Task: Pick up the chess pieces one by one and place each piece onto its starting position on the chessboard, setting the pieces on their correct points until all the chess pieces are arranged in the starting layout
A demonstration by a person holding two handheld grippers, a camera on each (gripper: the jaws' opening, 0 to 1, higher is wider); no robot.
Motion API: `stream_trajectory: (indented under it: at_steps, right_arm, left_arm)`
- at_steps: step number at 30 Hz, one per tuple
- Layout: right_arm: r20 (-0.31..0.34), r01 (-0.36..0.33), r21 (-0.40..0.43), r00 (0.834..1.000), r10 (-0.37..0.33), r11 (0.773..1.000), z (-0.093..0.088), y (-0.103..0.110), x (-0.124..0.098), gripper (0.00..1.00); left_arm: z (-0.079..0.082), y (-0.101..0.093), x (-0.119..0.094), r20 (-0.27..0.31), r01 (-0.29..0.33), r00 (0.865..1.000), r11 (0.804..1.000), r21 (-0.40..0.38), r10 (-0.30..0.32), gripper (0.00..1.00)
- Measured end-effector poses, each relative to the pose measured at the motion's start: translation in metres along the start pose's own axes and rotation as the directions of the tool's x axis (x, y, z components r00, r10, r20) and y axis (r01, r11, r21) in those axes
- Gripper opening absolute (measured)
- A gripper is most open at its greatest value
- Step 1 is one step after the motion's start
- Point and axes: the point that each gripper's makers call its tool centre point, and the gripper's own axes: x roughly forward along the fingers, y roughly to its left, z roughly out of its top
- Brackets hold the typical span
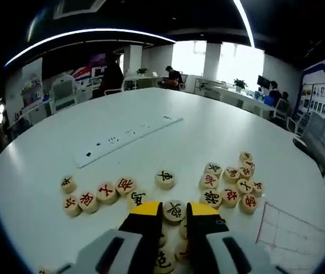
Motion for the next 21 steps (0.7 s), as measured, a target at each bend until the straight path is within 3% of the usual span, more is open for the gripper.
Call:
stream_trajectory:
  at_steps: [6, 11, 16, 21]
  right_arm:
    - [0.001, 0.000, -0.001, 1.000, 0.000, 1.000, 0.000, 0.001, 0.000, 0.58]
    - [0.002, -0.004, -0.004, 1.000, 0.004, 1.000, 0.001, 0.002, 0.000, 0.58]
    - [0.007, -0.016, -0.011, 1.000, 0.016, 1.000, 0.003, 0.006, 0.000, 0.58]
    - [0.008, -0.034, -0.018, 0.999, 0.034, 0.999, 0.006, 0.012, 0.002, 0.58]
  left_arm:
    - [0.018, 0.007, -0.014, 0.062, -0.003, 0.998, 0.998, -0.060, 0.007, 0.19]
    - [0.019, 0.004, -0.041, 0.068, -0.005, 0.998, 1.000, -0.010, 0.006, 0.19]
    - [0.004, 0.003, -0.082, 0.072, -0.014, 0.997, 0.998, 0.060, 0.009, 0.19]
    - [-0.028, 0.004, -0.121, 0.062, -0.033, 0.998, 0.994, 0.105, 0.026, 0.19]
